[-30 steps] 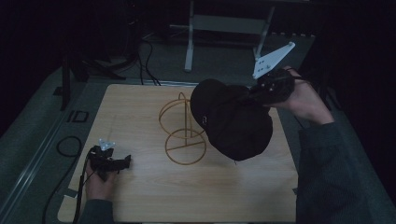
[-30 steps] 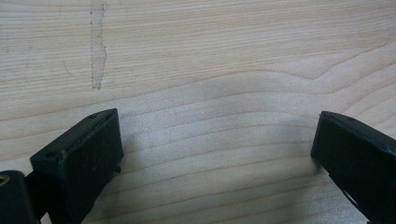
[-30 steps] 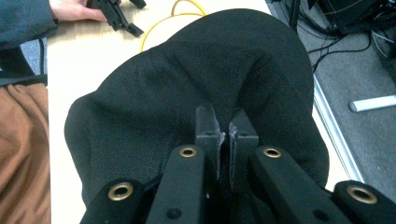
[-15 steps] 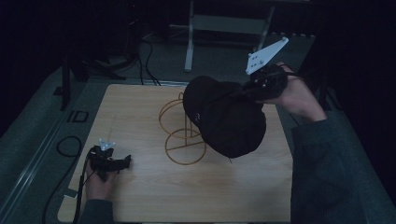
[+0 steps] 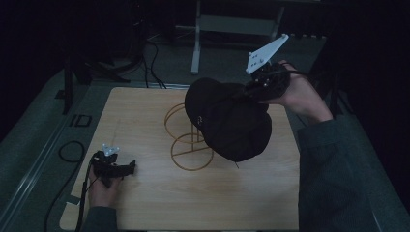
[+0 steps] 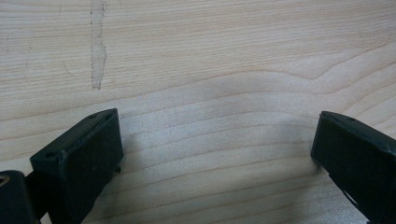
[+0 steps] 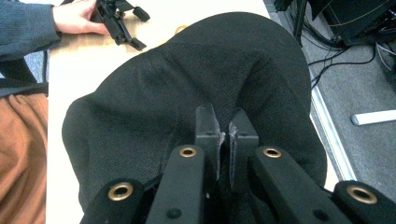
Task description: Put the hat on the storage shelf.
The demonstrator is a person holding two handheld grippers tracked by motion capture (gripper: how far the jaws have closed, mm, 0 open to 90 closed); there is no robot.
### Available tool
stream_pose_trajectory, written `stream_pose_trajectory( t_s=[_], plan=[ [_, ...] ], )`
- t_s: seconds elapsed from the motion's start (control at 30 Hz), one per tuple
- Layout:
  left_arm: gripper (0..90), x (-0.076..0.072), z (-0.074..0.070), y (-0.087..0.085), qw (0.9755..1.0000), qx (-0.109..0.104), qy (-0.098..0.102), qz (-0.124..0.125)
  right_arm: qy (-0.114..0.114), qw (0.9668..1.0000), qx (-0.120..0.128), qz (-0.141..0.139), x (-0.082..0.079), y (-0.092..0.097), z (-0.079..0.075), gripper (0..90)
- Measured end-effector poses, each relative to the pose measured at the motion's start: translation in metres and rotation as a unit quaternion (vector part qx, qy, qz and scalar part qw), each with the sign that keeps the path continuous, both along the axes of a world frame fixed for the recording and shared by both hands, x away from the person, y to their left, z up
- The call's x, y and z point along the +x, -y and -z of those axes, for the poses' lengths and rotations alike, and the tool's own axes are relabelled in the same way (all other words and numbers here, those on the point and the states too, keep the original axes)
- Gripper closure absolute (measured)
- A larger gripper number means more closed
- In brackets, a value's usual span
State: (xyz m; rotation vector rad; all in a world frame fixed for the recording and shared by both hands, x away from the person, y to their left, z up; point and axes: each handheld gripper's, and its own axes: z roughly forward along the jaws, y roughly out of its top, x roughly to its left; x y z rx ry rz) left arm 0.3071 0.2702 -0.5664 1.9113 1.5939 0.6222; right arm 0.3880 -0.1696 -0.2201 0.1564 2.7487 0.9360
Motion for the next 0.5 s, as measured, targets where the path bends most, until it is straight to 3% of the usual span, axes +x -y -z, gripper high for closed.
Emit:
stream_pose_trajectory(
  t_s=[0.5],
  plan=[
    [1.9,0.0,0.0,0.0,1.0,0.0,0.0,0.0,0.002,0.9998,-0.016,-0.012,0.004,-0.025,-0.003,85.5]
  ],
)
